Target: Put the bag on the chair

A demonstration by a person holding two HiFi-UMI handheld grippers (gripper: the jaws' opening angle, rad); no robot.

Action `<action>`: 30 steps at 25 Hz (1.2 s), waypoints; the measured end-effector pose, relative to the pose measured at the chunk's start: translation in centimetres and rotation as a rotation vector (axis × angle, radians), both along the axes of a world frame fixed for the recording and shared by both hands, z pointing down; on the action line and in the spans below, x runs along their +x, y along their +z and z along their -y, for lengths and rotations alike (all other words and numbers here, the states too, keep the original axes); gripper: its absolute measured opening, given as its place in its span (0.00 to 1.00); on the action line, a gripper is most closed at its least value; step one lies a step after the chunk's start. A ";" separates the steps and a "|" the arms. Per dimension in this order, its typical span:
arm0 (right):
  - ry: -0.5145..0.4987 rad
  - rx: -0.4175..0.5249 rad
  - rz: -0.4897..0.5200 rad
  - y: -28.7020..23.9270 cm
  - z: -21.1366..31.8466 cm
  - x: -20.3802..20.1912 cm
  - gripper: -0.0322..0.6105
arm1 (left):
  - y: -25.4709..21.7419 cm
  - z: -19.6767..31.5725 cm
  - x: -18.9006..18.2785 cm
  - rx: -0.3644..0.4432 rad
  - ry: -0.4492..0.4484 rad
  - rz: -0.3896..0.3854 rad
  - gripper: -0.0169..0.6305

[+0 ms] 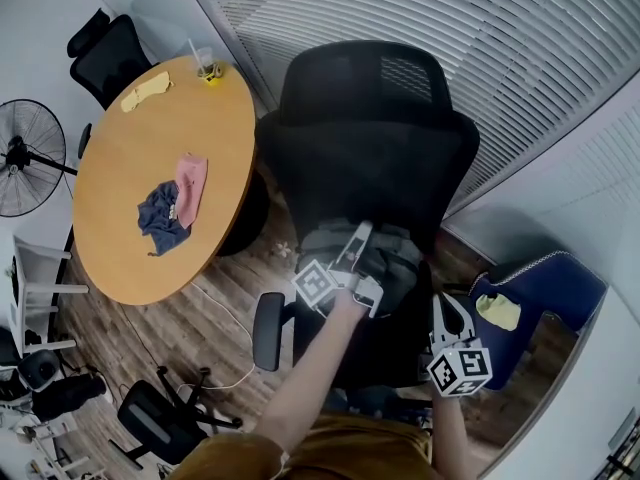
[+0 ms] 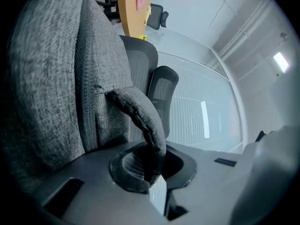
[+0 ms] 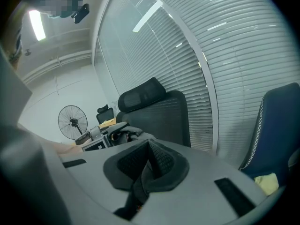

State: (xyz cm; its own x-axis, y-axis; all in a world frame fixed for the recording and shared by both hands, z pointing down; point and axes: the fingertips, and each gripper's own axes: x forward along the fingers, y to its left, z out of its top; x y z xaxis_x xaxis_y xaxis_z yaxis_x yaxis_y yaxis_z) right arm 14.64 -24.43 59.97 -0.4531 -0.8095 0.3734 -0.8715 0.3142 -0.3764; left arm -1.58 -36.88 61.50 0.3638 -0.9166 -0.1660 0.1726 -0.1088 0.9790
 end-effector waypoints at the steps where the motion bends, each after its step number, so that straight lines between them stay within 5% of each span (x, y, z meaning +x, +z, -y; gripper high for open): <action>1: 0.000 -0.001 -0.001 -0.1 0.1 0.0 0.07 | 0.0 0.2 0.0 -0.001 -0.002 0.000 0.07; 13: -0.016 0.010 -0.008 -0.8 1.0 -0.6 0.07 | 0.1 1.2 0.1 -0.019 0.001 -0.010 0.08; 17: -0.027 0.030 -0.017 -1.8 1.0 -0.9 0.07 | -0.6 0.5 0.9 -0.014 0.048 0.045 0.25; 21: -0.027 0.050 -0.025 -2.9 0.5 -1.1 0.07 | -1.6 -1.1 1.2 0.006 0.080 0.085 0.32; 23: -0.019 0.064 -0.030 -3.5 0.1 -1.2 0.07 | -2.3 -2.1 1.6 0.033 0.124 0.133 0.32; 27: -0.006 0.097 -0.030 -4.7 -1.2 -1.4 0.07 | -1.4 -4.6 1.5 0.028 0.228 0.378 0.32; 30: 0.006 0.122 -0.036 -6.2 -2.4 -1.8 0.07 | -2.9 -6.1 1.0 0.068 0.249 0.441 0.29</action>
State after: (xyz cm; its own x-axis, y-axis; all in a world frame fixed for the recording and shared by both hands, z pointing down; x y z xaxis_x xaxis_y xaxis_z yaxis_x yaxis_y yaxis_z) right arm 12.87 -22.07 53.82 -0.4363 -0.8525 0.2881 -0.8857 0.3504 -0.3045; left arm -0.61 -30.81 58.59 0.6188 -0.7855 -0.0037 -0.2263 -0.1828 0.9567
